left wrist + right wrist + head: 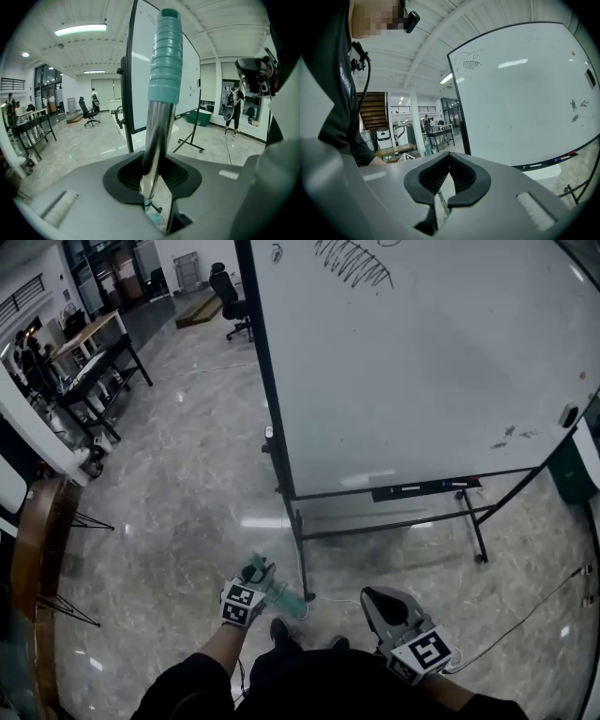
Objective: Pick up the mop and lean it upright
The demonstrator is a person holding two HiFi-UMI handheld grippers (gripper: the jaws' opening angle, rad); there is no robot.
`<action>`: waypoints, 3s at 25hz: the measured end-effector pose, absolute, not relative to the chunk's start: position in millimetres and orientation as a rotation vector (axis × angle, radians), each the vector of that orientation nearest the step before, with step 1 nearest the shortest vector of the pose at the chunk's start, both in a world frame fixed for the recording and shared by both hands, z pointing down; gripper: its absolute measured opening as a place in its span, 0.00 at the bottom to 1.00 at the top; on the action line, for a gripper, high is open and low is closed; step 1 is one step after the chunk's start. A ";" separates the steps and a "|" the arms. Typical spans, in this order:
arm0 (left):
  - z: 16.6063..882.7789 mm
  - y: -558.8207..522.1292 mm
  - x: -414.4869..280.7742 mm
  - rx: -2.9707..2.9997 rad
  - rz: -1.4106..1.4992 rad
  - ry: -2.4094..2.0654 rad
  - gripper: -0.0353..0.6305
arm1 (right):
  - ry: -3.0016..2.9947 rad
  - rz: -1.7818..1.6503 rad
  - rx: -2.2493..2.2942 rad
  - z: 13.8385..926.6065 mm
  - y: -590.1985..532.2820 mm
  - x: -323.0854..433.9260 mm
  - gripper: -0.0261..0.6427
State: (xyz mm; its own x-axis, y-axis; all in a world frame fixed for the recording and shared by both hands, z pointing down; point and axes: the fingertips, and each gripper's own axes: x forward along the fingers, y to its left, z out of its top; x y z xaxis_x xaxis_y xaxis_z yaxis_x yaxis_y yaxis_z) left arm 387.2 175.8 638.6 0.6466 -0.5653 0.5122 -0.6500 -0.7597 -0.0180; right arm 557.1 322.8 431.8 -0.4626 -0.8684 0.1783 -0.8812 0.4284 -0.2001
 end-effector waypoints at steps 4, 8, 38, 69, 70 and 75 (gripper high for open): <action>600.5 191.2 378.6 2.712 0.640 -1.070 0.21 | -2.675 0.381 1.548 427.2 321.1 550.8 0.05; 553.8 210.5 377.1 2.746 0.493 -1.109 0.22 | -2.710 0.370 1.475 433.4 325.0 545.6 0.05; 355.2 335.7 382.8 2.850 0.062 -1.210 0.22 | -2.910 0.465 1.155 440.4 337.1 491.8 0.05; 343.0 266.4 111.2 2.845 -0.046 -1.404 0.22 | -2.916 0.336 0.863 415.4 216.4 184.8 0.05; 342.8 263.0 97.8 2.843 -0.051 -1.420 0.22 | -2.919 0.323 0.849 413.3 212.5 170.6 0.05; 346.9 244.6 36.0 2.783 -0.075 -1.554 0.22 | -2.927 0.271 0.760 410.8 190.9 113.7 0.05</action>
